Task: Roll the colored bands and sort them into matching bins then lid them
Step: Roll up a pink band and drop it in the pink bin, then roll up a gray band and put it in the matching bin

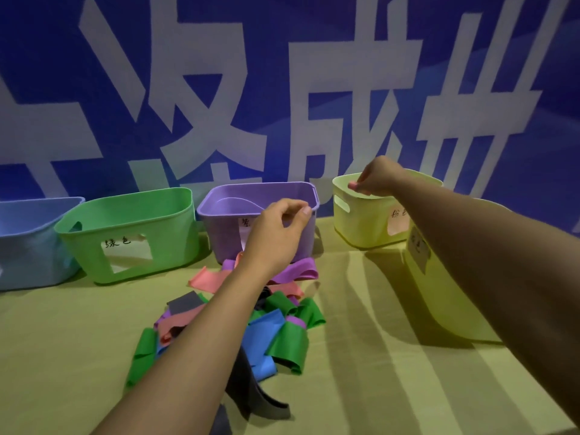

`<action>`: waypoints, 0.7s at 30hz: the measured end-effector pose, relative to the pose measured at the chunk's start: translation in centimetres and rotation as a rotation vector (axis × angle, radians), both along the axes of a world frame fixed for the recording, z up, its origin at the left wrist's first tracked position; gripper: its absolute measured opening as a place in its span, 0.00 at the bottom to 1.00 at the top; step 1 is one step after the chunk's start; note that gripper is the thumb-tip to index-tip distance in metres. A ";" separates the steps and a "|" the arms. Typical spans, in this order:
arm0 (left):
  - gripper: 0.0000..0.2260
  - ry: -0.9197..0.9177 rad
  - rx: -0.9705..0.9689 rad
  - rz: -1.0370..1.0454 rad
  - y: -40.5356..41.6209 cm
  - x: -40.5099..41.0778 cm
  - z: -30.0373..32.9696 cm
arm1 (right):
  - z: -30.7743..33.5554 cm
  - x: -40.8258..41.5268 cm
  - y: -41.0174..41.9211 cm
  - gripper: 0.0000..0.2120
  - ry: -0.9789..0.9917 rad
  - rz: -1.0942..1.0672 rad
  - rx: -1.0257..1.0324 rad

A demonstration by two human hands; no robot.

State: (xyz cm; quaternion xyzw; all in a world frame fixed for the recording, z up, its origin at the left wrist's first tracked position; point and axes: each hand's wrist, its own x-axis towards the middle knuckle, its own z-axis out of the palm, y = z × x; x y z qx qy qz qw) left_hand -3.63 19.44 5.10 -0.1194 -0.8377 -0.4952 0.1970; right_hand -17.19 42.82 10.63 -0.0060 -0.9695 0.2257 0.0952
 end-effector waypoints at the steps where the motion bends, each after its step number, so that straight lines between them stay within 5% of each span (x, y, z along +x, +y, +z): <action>1: 0.11 -0.004 -0.011 0.004 0.0 0.0 0.0 | -0.1 -0.2 0.1 0.24 -0.005 -0.003 0.020; 12: 0.11 0.035 -0.249 0.069 -2.5 2.6 -0.4 | 0.3 6.3 -4.4 0.13 0.226 0.206 0.129; 21: 0.10 0.006 -0.499 0.172 -10.4 8.6 -2.3 | -4.6 16.9 -12.6 0.10 0.103 0.523 0.291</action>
